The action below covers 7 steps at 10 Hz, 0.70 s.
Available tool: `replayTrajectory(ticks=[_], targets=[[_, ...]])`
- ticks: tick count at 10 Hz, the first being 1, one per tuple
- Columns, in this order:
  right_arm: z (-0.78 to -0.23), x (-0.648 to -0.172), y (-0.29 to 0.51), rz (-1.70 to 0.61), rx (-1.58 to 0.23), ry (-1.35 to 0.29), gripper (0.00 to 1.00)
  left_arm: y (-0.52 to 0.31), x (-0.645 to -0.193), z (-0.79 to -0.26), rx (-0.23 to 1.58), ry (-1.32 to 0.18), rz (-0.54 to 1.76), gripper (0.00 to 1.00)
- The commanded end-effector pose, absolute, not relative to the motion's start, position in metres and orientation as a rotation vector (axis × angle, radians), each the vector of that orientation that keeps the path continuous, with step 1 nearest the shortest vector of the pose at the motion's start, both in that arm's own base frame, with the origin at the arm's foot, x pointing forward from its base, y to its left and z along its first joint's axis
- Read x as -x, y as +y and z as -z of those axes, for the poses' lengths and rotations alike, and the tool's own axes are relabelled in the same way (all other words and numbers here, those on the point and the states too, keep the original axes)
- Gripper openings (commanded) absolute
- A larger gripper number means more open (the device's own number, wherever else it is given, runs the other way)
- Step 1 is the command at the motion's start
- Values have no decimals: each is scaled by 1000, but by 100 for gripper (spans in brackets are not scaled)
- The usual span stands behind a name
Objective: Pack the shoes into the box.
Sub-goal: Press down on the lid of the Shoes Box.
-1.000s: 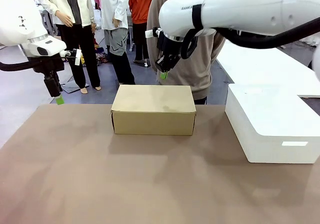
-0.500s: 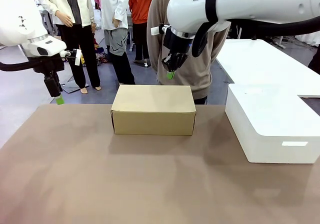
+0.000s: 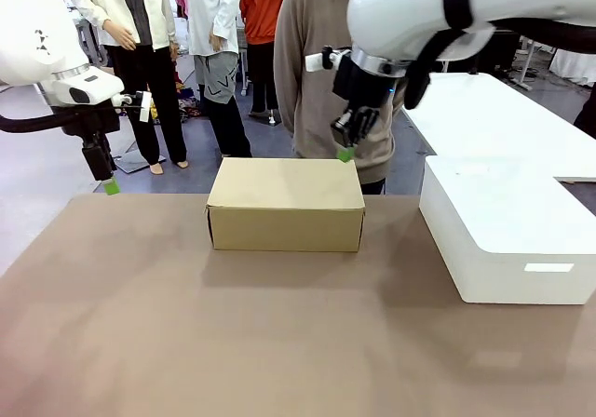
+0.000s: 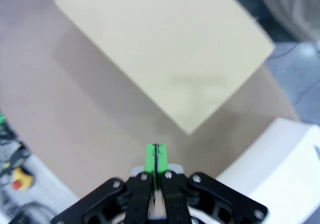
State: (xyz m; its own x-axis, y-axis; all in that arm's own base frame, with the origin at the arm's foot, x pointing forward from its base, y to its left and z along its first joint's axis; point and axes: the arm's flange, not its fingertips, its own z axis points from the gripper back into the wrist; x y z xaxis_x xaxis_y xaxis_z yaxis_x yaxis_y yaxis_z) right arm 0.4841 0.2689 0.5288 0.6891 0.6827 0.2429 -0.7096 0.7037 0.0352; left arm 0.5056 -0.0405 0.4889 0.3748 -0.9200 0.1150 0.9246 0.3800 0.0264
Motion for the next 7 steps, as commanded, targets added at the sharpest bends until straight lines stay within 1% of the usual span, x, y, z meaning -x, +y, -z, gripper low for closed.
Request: replayTrajectory(ticks=[1,4,7], targets=[[-518,-445,236,-756,-105,-235,40,-38,-505,-492,63,-120,1187,100],[-502,-408,210,-731,-90,-219,100,-38,-505,-492,63,-120,1187,100],[-486,-390,197,-729,-90,-176,100,-38,-505,-492,63,-120,1187,100]])
